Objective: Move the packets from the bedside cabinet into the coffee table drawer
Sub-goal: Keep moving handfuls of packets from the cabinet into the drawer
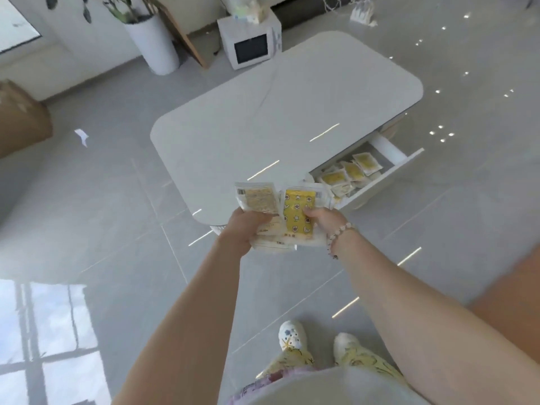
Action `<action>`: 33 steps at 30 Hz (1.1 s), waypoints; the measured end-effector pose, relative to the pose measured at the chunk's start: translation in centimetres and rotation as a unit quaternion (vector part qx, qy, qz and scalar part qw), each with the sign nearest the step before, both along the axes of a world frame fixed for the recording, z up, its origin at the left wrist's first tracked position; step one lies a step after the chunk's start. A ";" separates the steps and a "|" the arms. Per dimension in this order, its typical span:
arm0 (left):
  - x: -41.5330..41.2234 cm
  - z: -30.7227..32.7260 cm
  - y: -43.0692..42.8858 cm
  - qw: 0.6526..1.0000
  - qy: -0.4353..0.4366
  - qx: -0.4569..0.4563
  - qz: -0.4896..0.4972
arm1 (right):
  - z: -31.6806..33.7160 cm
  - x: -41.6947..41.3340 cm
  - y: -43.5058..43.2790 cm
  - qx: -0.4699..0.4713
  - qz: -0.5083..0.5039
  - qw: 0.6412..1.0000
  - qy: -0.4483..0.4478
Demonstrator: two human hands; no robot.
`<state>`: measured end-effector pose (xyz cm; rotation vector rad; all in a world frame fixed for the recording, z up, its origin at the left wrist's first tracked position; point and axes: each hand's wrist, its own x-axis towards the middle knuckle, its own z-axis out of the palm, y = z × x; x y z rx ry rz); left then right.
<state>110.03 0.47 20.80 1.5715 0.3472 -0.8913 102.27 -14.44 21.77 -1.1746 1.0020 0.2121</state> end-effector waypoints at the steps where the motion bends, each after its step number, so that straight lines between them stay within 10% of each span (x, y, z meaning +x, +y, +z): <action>1: 0.2 -0.1 -1.5 1.000 0.002 0.003 -0.020 | -0.1 -0.2 -1.2 -0.008 -0.016 1.000 0.005; 10: 1.1 -1.8 -13.2 0.987 0.012 0.021 -0.162 | -1.3 -1.9 -10.9 -0.009 -0.146 0.988 0.040; 33: 8.0 -19.9 -30.5 0.968 0.225 0.096 0.053 | -17.0 12.3 -31.0 -0.052 0.145 0.964 0.218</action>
